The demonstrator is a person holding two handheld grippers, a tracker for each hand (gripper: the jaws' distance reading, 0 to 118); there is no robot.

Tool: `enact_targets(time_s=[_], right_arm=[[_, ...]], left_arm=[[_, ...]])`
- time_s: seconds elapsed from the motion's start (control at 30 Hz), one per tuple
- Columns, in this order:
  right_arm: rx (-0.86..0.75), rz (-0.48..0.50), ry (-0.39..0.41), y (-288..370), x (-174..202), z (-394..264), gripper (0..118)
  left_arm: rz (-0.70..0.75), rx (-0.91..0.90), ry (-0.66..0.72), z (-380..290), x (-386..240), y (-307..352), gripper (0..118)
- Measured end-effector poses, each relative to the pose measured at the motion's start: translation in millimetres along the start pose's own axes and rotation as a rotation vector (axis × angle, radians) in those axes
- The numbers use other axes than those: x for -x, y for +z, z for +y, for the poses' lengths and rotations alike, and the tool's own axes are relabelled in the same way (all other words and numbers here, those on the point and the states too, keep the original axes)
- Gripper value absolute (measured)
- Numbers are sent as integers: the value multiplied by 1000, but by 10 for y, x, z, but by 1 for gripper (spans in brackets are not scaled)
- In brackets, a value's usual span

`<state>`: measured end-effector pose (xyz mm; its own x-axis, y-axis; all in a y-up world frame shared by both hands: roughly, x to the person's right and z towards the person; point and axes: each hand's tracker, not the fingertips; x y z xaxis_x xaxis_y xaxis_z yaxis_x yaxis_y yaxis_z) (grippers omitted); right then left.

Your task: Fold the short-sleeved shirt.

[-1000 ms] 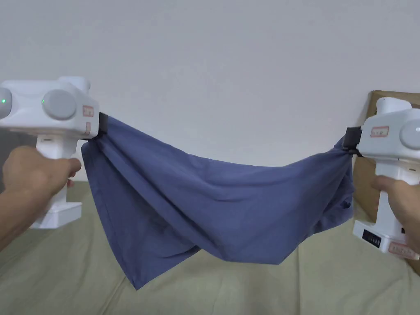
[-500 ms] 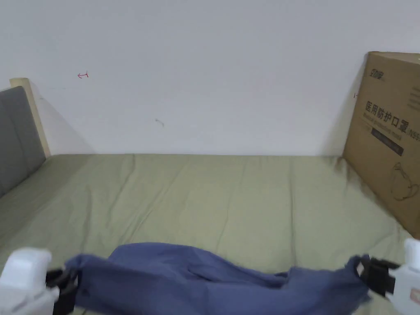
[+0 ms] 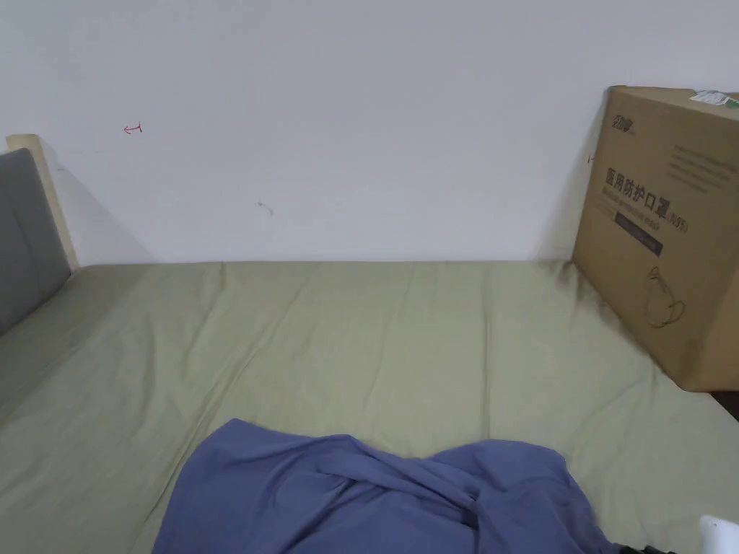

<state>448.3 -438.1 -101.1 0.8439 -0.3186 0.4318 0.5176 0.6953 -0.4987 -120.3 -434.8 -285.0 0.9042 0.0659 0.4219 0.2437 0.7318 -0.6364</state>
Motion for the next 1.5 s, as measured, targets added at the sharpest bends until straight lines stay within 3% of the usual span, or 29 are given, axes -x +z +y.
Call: enact_targets(time_s=[0.07,0.2,0.33,0.43,0.47,0.5,0.53,0.57,0.6,0.63,0.67,0.73,1.0,1.13,1.17,1.2,1.23,1.3,1.4,1.5], right_arm=[[-39,-19,53,191,62,119,72],[-190,-9,152,899,320,284,73],[-383,-32,321,1703,683,156,73],[-503,4,340,2145,867,-153,73],[-524,42,343,2270,928,-272,73],[-533,86,322,2367,987,-406,71],[-513,137,319,2424,1018,-489,69],[-494,167,317,2485,1071,-595,52],[-481,163,300,2507,1116,-696,22],[-483,150,295,2520,1155,-781,0],[-491,108,278,2529,1197,-889,0],[-471,141,309,2562,1196,-980,0],[-441,124,355,2460,1303,-903,0],[-396,30,361,2032,1235,-500,8],[-369,13,359,1809,1210,-302,33],[-319,-29,337,1562,1180,-92,66],[-264,-59,303,1330,1145,102,89],[-191,-41,225,713,995,519,91],[27,-137,121,-274,834,1022,91],[236,-135,13,-1119,634,1234,91]], left_arm=[[-60,-47,76,104,57,162,60],[-70,-200,71,349,34,684,64],[-84,-376,-21,433,-233,1356,64],[-88,-496,-72,299,-485,1787,62],[-101,-531,-81,243,-567,1914,55],[-102,-562,-77,157,-646,2015,39],[-97,-569,-76,93,-709,2059,14],[-86,-555,-77,24,-789,2102,1],[-42,-560,-68,-37,-810,2143,0],[-87,-549,-57,-81,-803,2172,0],[-151,-522,-37,-130,-806,2196,0],[-79,-535,-32,-263,-790,2118,0],[-104,-523,-36,-245,-735,2087,0],[-108,-496,-39,-217,-764,2026,0],[-106,-492,-39,-208,-775,2006,0],[-108,-486,-38,-197,-774,1980,0],[-111,-478,-38,-184,-777,1952,0],[-108,-462,-46,-247,-720,1866,0],[-104,-439,-52,-279,-658,1748,0],[-97,-421,-41,-257,-612,1637,0]])
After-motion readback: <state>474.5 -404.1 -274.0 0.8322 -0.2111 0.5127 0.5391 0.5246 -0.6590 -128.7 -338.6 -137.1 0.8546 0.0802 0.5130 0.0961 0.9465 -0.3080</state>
